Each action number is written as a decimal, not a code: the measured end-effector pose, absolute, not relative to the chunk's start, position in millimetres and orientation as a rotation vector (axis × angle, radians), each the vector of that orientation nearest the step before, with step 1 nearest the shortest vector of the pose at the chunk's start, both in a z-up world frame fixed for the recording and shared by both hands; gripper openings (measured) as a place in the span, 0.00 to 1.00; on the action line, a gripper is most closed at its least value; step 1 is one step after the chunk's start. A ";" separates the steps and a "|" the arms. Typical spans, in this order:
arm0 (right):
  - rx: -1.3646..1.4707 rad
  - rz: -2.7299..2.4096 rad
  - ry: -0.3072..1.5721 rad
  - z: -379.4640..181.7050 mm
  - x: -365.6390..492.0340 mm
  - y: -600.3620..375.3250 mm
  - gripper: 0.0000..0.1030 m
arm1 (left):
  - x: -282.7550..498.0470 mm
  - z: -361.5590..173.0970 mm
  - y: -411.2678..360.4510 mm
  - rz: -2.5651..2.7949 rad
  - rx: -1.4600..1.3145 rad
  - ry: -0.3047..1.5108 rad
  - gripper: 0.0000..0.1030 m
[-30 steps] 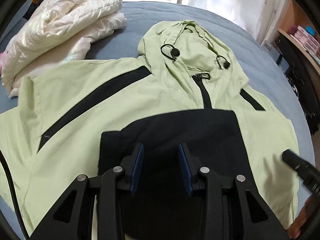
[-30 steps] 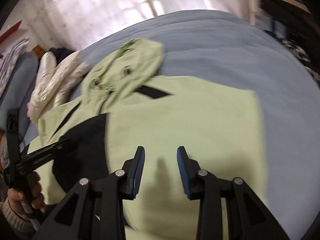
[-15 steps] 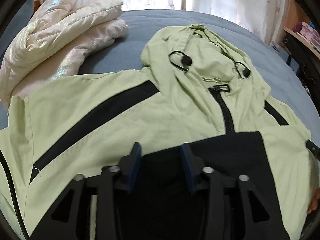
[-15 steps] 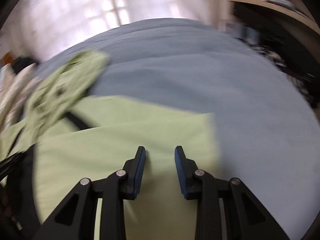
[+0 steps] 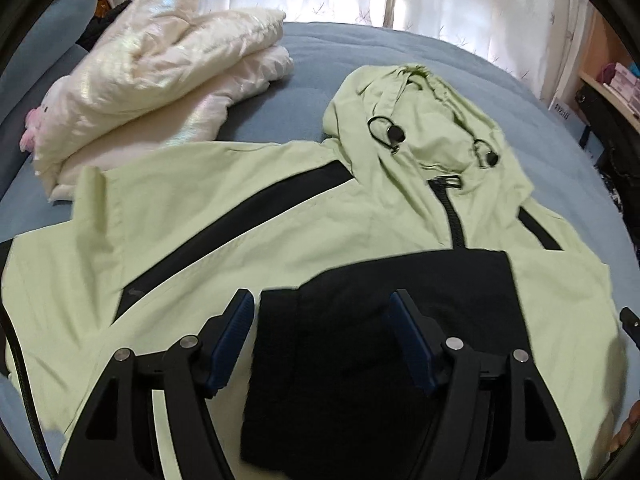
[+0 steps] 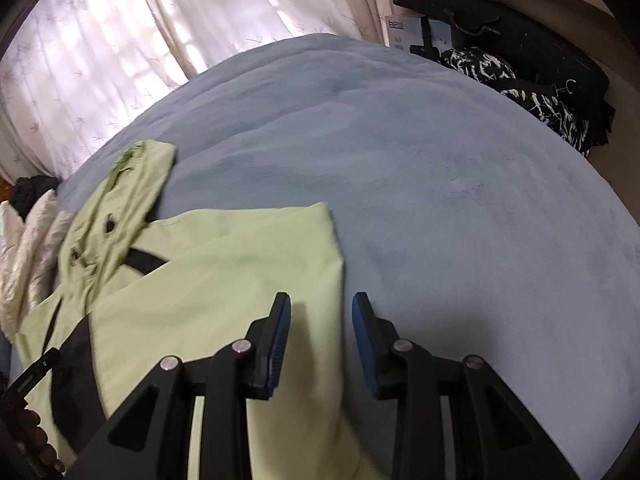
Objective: Fold large clothes
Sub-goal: 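Move the left tool to the other black sleeve cuff, then grasp the black cuff with the left tool and carry it across the hoodie body, then lay the sleeve down and open the left tool while the right tool presses the folded sleeve flat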
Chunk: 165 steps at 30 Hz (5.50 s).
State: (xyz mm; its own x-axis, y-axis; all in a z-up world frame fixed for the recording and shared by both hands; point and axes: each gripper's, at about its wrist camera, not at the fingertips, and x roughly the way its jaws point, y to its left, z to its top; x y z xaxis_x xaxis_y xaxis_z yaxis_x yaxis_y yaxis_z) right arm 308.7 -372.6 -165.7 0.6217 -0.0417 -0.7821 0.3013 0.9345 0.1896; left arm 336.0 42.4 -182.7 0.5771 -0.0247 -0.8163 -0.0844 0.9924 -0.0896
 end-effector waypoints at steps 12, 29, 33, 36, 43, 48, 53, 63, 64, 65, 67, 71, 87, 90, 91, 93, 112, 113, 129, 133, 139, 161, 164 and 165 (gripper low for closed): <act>0.273 -0.134 0.943 -149.5 256.7 -328.2 0.33 | 263.8 -143.8 42.2 -0.040 -0.053 0.949 0.67; 0.375 0.032 1.054 -168.1 132.4 -246.2 0.39 | 129.6 -113.5 95.2 0.012 -0.127 0.922 0.67; 0.394 0.096 1.049 -155.8 110.5 -216.2 0.40 | 100.1 -105.1 130.3 0.019 -0.187 0.908 0.67; 0.343 0.144 1.028 -138.5 100.7 -188.6 0.40 | 80.3 -98.3 161.2 0.043 -0.204 0.885 0.67; 0.143 0.250 0.890 -87.7 86.1 -104.5 0.47 | 50.5 -97.0 246.5 0.092 -0.281 0.854 0.67; 0.028 0.273 0.871 -79.2 93.5 -42.8 0.47 | 47.2 -109.5 304.7 0.119 -0.340 0.845 0.67; 0.081 0.407 1.040 -104.1 124.0 16.9 0.47 | 57.8 -135.3 366.6 0.091 -0.458 0.840 0.67; -0.113 0.377 0.971 -127.7 161.7 125.2 0.47 | 110.2 -212.2 489.1 -0.035 -0.849 0.846 0.67; -0.128 0.365 0.966 -130.1 166.4 132.5 0.47 | 116.8 -219.1 499.7 -0.042 -0.881 0.844 0.67; -0.138 0.356 0.958 -133.3 172.5 142.0 0.47 | 121.8 -224.4 507.6 -0.043 -0.904 0.844 0.67; -0.137 0.355 0.951 -136.5 180.6 149.6 0.47 | 135.2 -237.3 521.9 -0.077 -0.955 0.856 0.67; -0.115 0.354 0.950 -145.7 197.2 165.0 0.47 | 155.1 -254.3 542.2 -0.114 -1.026 0.842 0.67; 0.007 0.304 0.963 -150.2 204.7 116.5 0.47 | 165.7 -181.7 513.9 0.125 -0.765 0.658 0.02; 0.058 0.288 0.953 -140.5 198.9 87.9 0.47 | 162.7 -127.3 468.8 0.067 -0.658 0.595 0.02; 0.073 0.283 0.948 -137.0 197.3 79.0 0.47 | 162.5 -106.5 446.0 0.030 -0.620 0.576 0.02; 0.108 0.270 0.930 -128.0 192.9 56.2 0.47 | 164.9 -78.6 406.4 -0.019 -0.563 0.558 0.02; 0.457 0.018 0.844 -124.9 140.5 -192.8 0.47 | 198.0 -138.1 2.7 -0.336 -0.043 0.891 0.11; 0.457 0.020 0.838 -125.6 139.6 -199.3 0.47 | 197.9 -150.3 1.1 -0.346 -0.036 0.928 0.15; 0.368 0.196 0.810 -116.7 137.6 -172.9 0.47 | 134.7 -103.2 63.0 -0.442 -0.166 0.937 0.67; 0.221 0.288 0.843 -116.1 143.2 -129.9 0.47 | 121.0 -106.1 100.4 -0.350 -0.187 0.921 0.69; -0.067 0.417 0.898 -131.2 154.6 -60.3 0.47 | 117.7 -126.8 148.0 -0.249 -0.257 0.966 0.69; -0.365 0.506 1.048 -170.7 219.3 -11.7 0.05 | 128.3 -178.1 206.4 -0.188 -0.409 1.040 0.69; -0.228 0.492 0.927 -128.2 218.7 -29.4 0.04 | 129.0 -177.4 206.7 -0.180 -0.401 1.036 0.69; -0.153 0.488 0.892 -115.2 219.9 -40.2 0.04 | 129.1 -177.2 206.2 -0.180 -0.399 1.035 0.69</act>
State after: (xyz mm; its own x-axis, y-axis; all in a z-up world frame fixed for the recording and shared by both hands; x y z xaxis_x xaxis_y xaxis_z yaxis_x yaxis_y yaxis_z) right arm 219.9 -40.2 -115.2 0.5273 0.3437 -0.7771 -0.4685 0.8806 0.0716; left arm 129.1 206.2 -177.2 0.5039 -0.3300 -0.7982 -0.0414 0.9138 -0.4040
